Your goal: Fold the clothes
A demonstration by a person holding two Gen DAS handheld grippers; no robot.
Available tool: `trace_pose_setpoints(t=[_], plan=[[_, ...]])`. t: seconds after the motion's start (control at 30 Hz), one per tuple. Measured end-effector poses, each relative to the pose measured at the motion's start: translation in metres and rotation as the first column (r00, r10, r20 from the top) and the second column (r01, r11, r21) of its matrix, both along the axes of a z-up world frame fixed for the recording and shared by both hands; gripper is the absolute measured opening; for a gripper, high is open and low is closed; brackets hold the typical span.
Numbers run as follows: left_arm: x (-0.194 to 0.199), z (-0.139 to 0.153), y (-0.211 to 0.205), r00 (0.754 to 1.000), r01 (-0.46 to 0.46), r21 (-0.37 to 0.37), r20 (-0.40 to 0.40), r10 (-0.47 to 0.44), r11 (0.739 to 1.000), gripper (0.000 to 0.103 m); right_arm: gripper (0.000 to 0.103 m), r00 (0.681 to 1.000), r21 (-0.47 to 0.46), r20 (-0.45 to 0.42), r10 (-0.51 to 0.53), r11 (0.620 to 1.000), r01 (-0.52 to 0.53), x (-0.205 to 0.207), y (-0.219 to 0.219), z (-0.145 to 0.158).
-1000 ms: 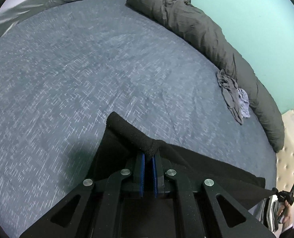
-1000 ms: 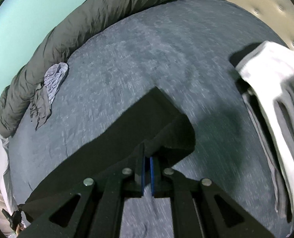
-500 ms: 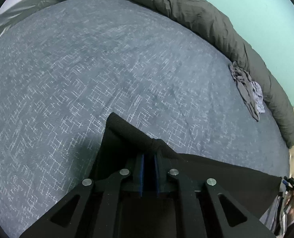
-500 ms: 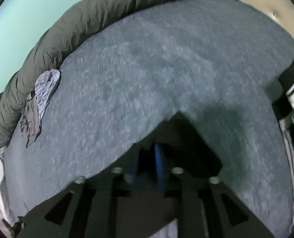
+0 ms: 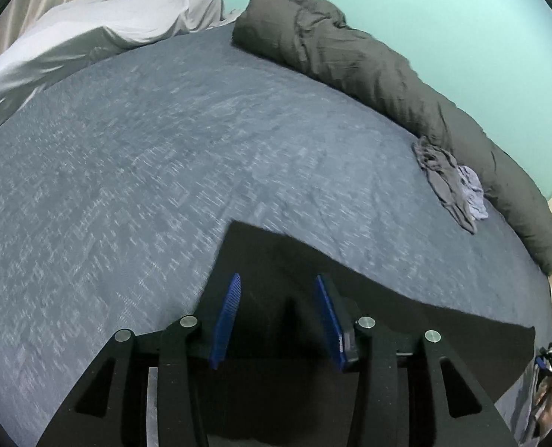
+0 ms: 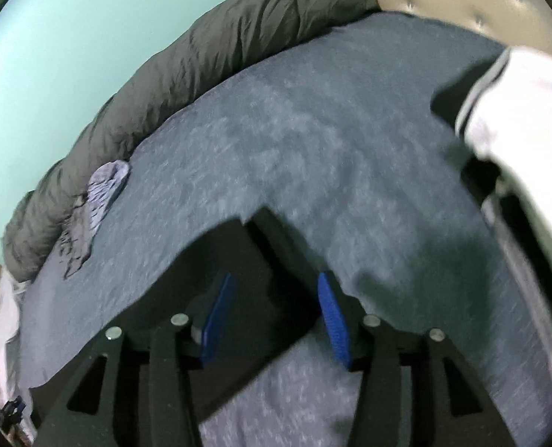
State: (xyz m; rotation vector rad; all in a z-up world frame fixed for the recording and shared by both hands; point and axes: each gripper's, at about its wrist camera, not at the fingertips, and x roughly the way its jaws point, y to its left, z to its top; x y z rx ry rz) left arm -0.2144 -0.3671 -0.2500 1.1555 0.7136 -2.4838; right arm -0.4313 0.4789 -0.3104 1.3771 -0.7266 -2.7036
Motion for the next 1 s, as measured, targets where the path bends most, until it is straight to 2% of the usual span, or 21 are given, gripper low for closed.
trace_pose_setpoints(t=[0.23,0.3,0.47,0.6,0.73,0.9,1.0], plan=[[0.020,-0.018,0.063,0.997,0.050,0.075,-0.066,-0.046,0.996,0.046,0.065,1.000,-0.126,0.021,0.023,0.992,-0.020,0.001,-0.014,-0.027],[0.026,-0.027,0.077,0.995,0.061,0.096,-0.080,-0.053,0.993,0.046,0.066,0.999,-0.123,0.034,0.022,0.992,-0.018,0.000,-0.019,-0.035],[0.037,-0.044,0.093,0.994,0.067,0.092,-0.095,-0.059,0.993,0.048,0.067,0.999,-0.133,0.035,0.004,0.991,0.001,-0.006,-0.025,-0.049],[0.046,-0.058,0.106,0.992,0.072,0.089,-0.106,-0.063,0.993,0.048,0.067,1.000,-0.137,0.017,0.001,0.991,0.002,-0.011,-0.024,-0.053],[0.055,-0.070,0.105,0.992,0.058,0.117,-0.117,-0.044,0.991,0.048,0.069,1.000,-0.115,-0.004,0.011,0.993,-0.011,-0.015,-0.026,-0.052],[0.063,-0.067,0.103,0.993,0.050,0.109,-0.116,-0.037,0.993,0.048,0.068,1.000,-0.065,-0.028,0.002,0.998,-0.003,-0.017,-0.035,-0.053],[0.076,-0.058,0.097,0.992,0.021,0.089,-0.125,-0.009,0.996,0.048,0.058,1.000,-0.042,-0.028,-0.009,0.999,0.007,-0.020,-0.038,-0.053]])
